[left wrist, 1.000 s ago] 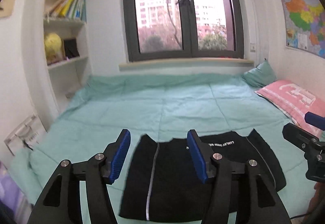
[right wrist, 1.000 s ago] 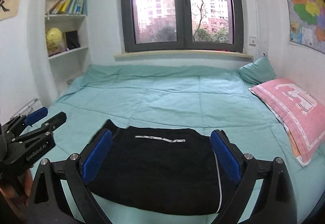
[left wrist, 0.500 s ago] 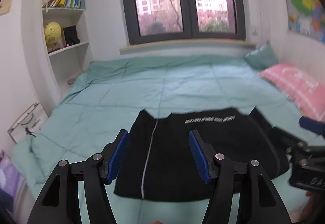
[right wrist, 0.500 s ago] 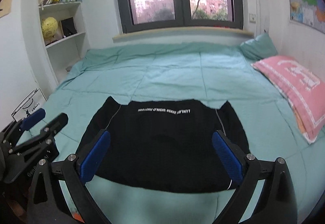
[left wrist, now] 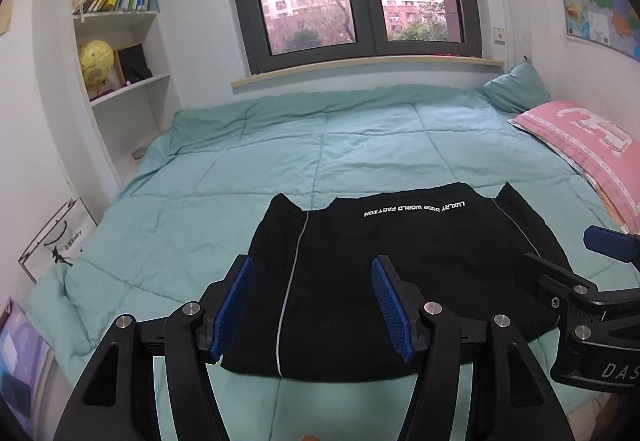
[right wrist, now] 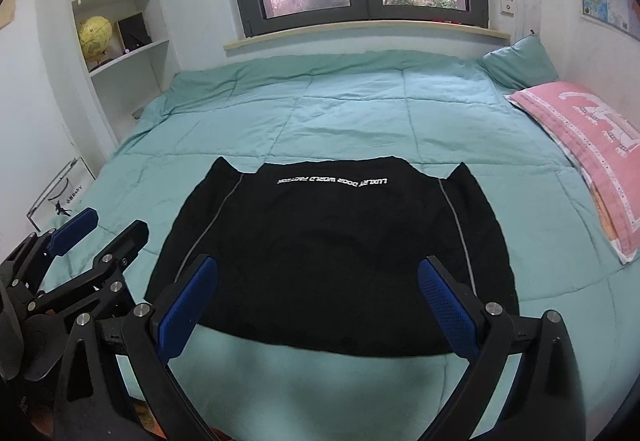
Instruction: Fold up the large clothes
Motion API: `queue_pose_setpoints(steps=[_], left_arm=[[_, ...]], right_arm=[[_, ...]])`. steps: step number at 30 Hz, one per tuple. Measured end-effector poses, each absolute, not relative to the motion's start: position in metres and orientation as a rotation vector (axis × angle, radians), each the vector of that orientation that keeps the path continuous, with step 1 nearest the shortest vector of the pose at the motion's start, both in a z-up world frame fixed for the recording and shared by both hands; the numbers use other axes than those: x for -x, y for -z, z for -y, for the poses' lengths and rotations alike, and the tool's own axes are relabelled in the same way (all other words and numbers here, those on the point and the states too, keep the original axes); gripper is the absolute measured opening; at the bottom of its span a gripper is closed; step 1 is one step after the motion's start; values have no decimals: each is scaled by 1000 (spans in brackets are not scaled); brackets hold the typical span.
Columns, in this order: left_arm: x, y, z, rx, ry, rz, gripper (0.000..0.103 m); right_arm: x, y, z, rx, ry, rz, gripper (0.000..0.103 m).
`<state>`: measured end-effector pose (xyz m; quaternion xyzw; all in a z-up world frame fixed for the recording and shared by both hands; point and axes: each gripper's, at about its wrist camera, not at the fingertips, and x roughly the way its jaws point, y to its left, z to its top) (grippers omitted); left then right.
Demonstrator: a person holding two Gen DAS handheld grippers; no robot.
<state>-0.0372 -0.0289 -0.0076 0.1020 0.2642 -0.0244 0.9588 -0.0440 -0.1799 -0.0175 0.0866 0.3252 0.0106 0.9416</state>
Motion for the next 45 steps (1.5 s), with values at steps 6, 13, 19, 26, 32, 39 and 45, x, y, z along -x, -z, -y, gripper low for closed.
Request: queue_pose_setpoints(steps=[6, 13, 19, 26, 32, 39, 45], left_arm=[[34, 10, 26, -200, 48, -551, 63], [30, 12, 25, -202, 45, -564, 63], [27, 17, 28, -200, 83, -596, 63], [29, 19, 31, -214, 75, -590, 63], [27, 22, 34, -220, 76, -599, 63], [25, 26, 37, -227, 85, -613, 63], [25, 27, 38, -224, 100, -621, 63]], right_arm=[[45, 21, 186, -199, -15, -675, 101], [40, 27, 188, -216, -15, -694, 101], [34, 37, 188, -227, -32, -724, 101], [32, 41, 192, -241, -28, -734, 101], [30, 46, 197, -264, -26, -746, 101], [27, 52, 197, -277, -28, -764, 101], [26, 54, 195, -274, -21, -768, 101]])
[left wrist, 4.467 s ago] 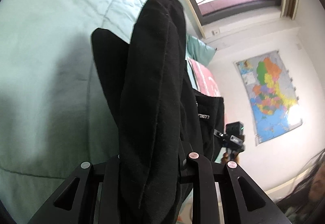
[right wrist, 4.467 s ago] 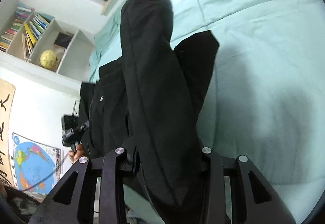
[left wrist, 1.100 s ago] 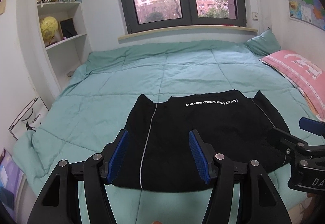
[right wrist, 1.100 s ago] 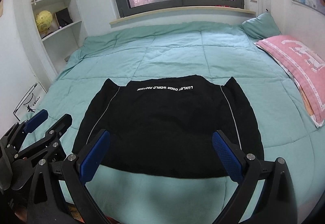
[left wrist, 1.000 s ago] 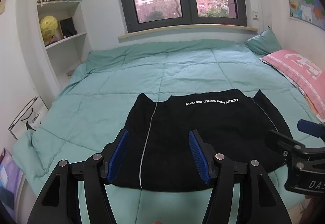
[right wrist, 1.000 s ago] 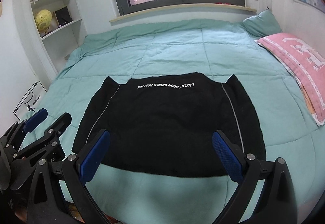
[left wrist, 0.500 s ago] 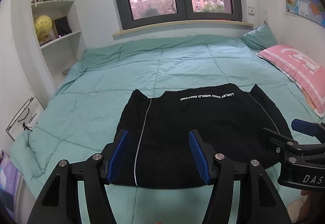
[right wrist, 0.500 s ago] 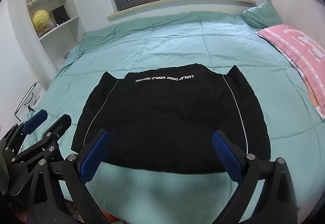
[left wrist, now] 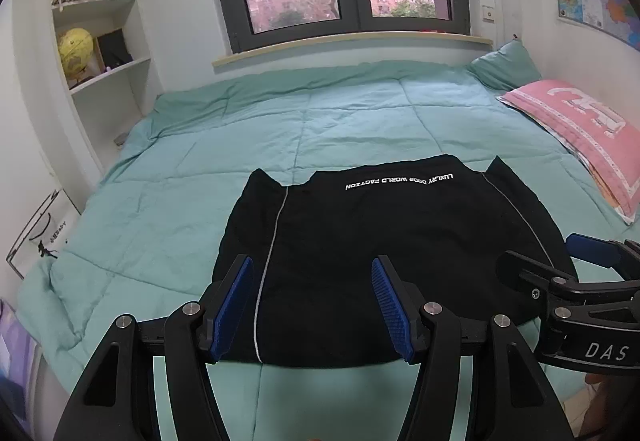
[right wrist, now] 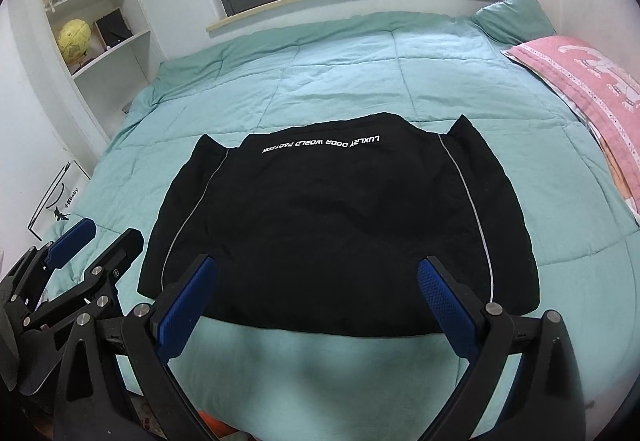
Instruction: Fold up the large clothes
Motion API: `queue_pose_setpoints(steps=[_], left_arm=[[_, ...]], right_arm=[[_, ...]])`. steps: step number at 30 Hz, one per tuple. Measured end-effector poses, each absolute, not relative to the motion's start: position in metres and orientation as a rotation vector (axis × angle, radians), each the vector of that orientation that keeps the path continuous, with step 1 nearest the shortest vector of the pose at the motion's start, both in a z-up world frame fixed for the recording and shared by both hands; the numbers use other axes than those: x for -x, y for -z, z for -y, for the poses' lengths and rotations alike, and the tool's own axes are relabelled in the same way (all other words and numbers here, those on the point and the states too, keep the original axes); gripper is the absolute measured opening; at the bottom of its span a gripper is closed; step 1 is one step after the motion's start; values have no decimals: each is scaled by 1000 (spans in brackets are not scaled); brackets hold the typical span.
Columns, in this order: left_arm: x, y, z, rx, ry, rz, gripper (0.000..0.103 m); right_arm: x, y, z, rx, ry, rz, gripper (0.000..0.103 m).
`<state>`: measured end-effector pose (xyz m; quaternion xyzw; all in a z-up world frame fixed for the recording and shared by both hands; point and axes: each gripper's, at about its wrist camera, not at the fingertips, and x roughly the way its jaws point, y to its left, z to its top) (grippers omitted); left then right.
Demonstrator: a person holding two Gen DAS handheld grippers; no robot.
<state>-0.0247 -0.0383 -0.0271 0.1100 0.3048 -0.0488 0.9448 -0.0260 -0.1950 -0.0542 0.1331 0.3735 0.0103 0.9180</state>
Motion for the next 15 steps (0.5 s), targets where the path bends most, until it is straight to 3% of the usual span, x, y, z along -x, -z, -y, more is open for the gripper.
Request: queue_pose_setpoints(steps=[15], left_arm=[[23, 32, 38, -226, 90, -613, 63]], right_arm=[[25, 60, 198, -266, -2, -783, 101]])
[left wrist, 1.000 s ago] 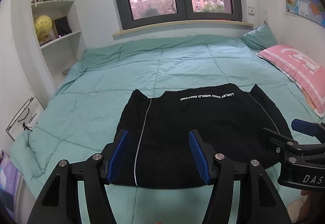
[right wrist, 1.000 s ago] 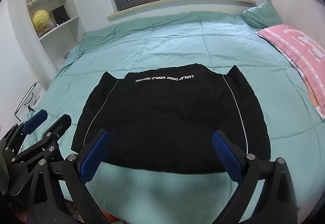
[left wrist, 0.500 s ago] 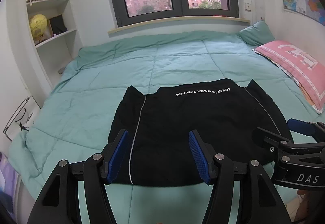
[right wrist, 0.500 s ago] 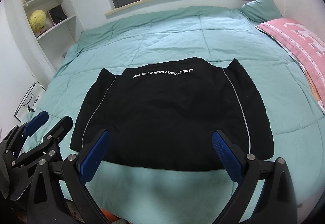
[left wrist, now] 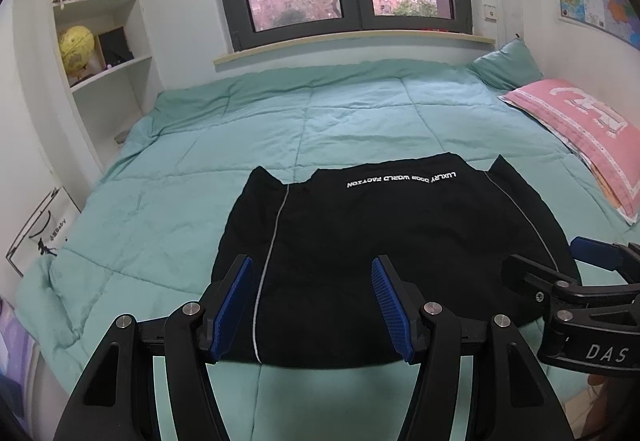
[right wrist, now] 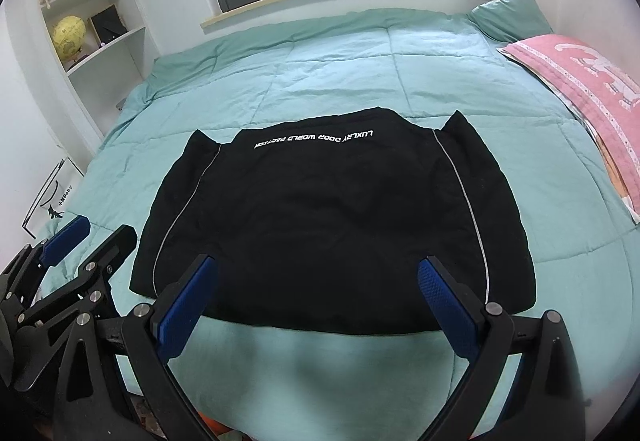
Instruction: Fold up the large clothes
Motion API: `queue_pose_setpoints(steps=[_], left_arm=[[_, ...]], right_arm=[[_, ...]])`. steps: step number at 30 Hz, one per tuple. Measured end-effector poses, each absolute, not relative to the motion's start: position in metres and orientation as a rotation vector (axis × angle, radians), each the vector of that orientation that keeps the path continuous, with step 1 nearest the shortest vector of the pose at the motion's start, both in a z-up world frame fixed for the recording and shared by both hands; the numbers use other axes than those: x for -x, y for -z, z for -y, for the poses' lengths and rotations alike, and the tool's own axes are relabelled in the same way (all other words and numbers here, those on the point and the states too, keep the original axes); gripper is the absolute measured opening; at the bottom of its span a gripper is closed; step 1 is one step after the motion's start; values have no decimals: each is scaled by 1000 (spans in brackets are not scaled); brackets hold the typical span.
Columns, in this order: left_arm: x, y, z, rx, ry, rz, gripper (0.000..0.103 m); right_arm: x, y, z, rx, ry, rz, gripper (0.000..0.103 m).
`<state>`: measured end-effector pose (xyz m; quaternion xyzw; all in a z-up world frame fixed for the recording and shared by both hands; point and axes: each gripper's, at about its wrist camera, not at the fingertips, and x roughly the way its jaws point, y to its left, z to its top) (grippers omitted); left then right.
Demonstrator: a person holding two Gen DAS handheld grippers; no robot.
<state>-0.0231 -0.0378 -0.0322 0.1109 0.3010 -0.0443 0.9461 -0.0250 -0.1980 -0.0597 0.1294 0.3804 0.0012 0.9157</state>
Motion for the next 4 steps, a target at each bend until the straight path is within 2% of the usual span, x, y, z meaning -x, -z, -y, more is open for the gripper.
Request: queue_pose_setpoints(steps=[4], left_arm=[[22, 35, 40, -250, 94, -615, 63]], right_arm=[[24, 61, 199, -260, 5, -787, 101]])
